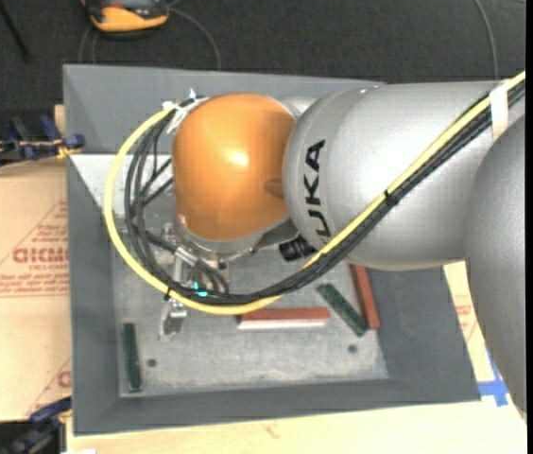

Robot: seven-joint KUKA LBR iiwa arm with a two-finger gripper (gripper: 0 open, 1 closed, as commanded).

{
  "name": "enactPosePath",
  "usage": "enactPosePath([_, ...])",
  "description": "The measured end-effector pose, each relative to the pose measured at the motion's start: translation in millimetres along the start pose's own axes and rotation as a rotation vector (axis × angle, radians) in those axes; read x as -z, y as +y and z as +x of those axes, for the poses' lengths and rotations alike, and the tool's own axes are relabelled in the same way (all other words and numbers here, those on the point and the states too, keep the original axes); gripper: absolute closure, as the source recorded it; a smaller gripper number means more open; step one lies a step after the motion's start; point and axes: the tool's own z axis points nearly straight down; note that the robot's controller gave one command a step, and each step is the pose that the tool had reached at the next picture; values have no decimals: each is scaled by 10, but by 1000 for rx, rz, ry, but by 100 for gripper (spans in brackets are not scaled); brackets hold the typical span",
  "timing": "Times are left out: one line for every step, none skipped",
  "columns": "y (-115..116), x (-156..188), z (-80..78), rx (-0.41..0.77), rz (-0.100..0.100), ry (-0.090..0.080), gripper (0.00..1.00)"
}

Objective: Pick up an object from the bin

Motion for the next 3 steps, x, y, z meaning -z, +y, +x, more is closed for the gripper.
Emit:
enactPosePath([-12, 43, -19, -4, -2, -7, 0])
enactPosePath([22, -402, 71, 21, -4, -14, 0])
enactPosePath([56, -1084, 4, 188, 0, -12, 0])
